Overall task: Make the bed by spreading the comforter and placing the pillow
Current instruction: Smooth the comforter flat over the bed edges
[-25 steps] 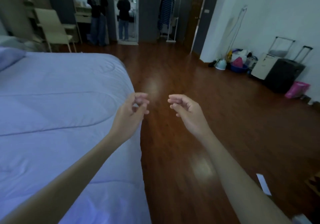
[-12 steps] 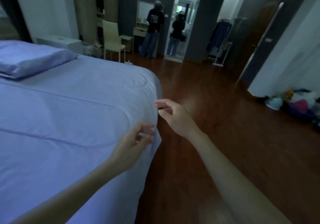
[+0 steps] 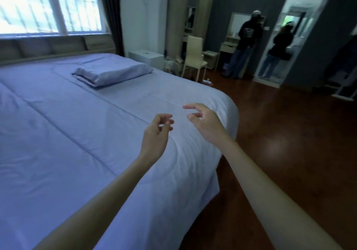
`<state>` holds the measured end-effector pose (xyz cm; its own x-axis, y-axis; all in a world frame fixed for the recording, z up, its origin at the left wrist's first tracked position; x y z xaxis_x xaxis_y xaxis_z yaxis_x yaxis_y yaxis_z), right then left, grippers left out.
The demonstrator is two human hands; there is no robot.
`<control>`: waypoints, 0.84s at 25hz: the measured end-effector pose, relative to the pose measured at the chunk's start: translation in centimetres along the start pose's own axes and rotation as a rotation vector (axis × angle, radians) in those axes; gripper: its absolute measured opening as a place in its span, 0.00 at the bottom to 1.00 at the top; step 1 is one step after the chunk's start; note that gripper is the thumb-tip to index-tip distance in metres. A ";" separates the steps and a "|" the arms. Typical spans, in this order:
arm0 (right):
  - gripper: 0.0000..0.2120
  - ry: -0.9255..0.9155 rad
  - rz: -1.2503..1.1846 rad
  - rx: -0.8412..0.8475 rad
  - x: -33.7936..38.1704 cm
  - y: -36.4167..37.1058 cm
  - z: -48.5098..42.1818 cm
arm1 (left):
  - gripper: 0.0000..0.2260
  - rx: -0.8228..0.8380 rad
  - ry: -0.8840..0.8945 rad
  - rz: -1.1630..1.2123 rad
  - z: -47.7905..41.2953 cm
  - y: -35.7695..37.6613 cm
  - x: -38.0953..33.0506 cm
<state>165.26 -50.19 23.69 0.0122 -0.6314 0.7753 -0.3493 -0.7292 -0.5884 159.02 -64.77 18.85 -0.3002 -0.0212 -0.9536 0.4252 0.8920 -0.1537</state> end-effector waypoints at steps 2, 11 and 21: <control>0.12 -0.034 0.000 0.049 -2.9 -1.7 -2.9 | 0.09 -0.061 -0.033 -0.026 -3.1 2.5 1.9; 0.12 -0.042 -0.053 0.293 -14.8 -3.0 -16.7 | 0.09 -0.384 -0.290 -0.203 -10.1 6.8 11.3; 0.13 0.138 -0.148 0.631 -29.3 15.0 -23.4 | 0.22 -0.124 -0.578 -0.793 -16.7 6.0 32.2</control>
<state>137.70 -36.50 -2.46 -0.1173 -0.5037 0.8559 0.2630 -0.8468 -0.4623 137.66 -52.55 -8.52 0.0175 -0.8209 -0.5708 0.1791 0.5643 -0.8059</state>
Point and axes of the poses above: each hand's wrist, its own z-axis away from the middle knuckle, its own y-axis out of the palm, x = y × z, the point moved 2 cm from there along -z, towards the middle knuckle, and after that the axes turned 5 degrees about x, right-handed, at the moved point
